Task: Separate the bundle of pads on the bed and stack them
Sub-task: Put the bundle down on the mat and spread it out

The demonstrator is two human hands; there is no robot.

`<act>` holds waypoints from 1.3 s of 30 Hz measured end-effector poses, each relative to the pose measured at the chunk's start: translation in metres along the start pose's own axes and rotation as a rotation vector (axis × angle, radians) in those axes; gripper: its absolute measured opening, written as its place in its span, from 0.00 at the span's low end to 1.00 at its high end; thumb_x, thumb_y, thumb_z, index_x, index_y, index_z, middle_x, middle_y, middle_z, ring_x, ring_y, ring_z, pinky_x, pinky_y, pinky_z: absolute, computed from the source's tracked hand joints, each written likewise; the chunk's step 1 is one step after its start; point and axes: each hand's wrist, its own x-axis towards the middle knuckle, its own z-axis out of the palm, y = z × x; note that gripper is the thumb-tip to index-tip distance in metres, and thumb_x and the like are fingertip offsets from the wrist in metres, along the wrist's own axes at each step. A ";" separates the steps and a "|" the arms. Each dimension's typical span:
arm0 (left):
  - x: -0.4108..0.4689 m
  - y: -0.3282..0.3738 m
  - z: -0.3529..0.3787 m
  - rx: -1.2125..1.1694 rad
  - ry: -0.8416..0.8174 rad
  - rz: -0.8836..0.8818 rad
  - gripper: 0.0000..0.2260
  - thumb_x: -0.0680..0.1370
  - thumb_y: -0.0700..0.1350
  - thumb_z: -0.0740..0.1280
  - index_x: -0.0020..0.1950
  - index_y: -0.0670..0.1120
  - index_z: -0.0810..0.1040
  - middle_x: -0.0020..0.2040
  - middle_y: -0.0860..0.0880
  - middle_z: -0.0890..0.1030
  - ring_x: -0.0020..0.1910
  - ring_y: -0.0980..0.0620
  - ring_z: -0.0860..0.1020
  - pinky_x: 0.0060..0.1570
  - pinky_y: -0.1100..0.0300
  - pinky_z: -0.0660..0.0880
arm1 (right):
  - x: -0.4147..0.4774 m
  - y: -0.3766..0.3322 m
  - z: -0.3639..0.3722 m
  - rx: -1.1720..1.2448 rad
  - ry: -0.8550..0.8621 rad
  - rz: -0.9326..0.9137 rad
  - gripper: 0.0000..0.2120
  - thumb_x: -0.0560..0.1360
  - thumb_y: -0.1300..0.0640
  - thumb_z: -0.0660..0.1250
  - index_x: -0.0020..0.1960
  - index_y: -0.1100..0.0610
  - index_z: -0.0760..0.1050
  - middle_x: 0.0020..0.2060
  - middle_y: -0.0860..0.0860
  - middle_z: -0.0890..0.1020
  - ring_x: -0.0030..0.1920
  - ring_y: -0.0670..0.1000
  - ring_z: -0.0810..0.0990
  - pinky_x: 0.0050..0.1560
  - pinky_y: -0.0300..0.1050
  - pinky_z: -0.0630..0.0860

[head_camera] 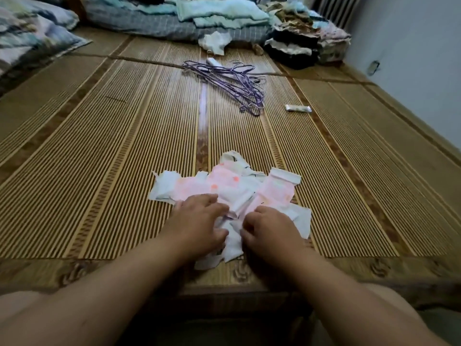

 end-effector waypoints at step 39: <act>0.003 -0.038 -0.055 -0.719 0.055 -0.216 0.06 0.74 0.45 0.67 0.41 0.43 0.79 0.37 0.44 0.81 0.33 0.48 0.78 0.33 0.57 0.74 | 0.015 -0.025 -0.177 1.305 0.367 0.325 0.04 0.77 0.61 0.58 0.45 0.61 0.70 0.42 0.60 0.81 0.40 0.57 0.81 0.42 0.58 0.80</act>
